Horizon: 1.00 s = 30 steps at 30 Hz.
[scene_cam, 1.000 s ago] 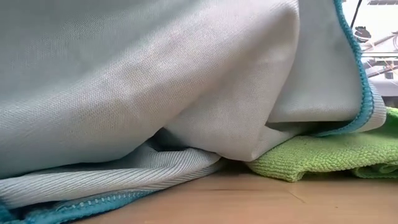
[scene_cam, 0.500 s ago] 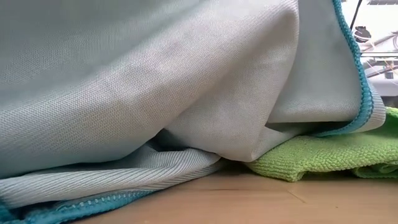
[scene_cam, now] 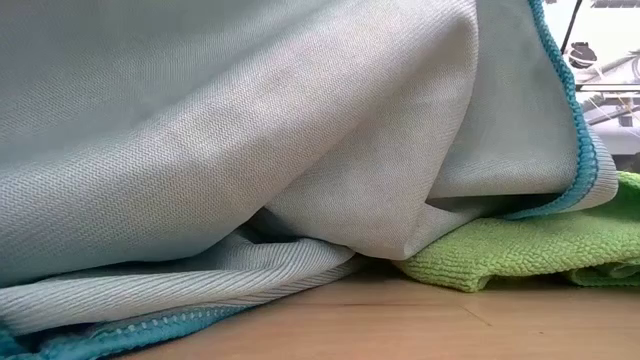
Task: Fold microfiber towels
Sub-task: Fold the right blue microfiber towel
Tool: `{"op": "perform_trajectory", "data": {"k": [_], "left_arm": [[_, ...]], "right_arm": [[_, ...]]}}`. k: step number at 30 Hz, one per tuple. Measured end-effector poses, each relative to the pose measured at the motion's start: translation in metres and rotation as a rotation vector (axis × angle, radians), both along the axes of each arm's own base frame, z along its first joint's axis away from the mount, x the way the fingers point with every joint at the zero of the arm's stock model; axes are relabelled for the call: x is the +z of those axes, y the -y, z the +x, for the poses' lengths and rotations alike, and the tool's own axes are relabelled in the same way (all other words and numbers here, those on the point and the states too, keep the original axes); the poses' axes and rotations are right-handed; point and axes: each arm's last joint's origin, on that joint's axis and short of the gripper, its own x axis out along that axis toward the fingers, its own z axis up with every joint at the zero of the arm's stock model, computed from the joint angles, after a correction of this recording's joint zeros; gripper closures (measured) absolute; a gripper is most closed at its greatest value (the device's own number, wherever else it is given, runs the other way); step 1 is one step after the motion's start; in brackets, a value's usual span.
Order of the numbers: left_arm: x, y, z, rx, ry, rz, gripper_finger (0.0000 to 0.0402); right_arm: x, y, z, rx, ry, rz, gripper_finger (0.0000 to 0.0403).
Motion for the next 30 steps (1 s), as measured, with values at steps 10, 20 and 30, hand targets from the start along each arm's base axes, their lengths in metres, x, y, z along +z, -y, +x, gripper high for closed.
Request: {"op": "perform_trajectory", "data": {"k": [10, 20, 30], "left_arm": [[0.001, -0.001, 0.003, -0.096, -0.008, 0.01, 0.0353], [0.0, -0.001, 0.002, -0.12, -0.009, 0.052, 0.0396], [0.0, 0.008, -0.004, -0.156, -0.014, 0.078, 0.0398]], "right_arm": [[0.0, 0.0, 0.0, 0.001, 0.001, -0.004, 0.0397], [0.0, -0.002, -0.002, 0.019, 0.015, -0.079, 0.0378], [-0.001, -0.013, -0.012, 0.029, -0.001, -0.12, 0.0211]]}}
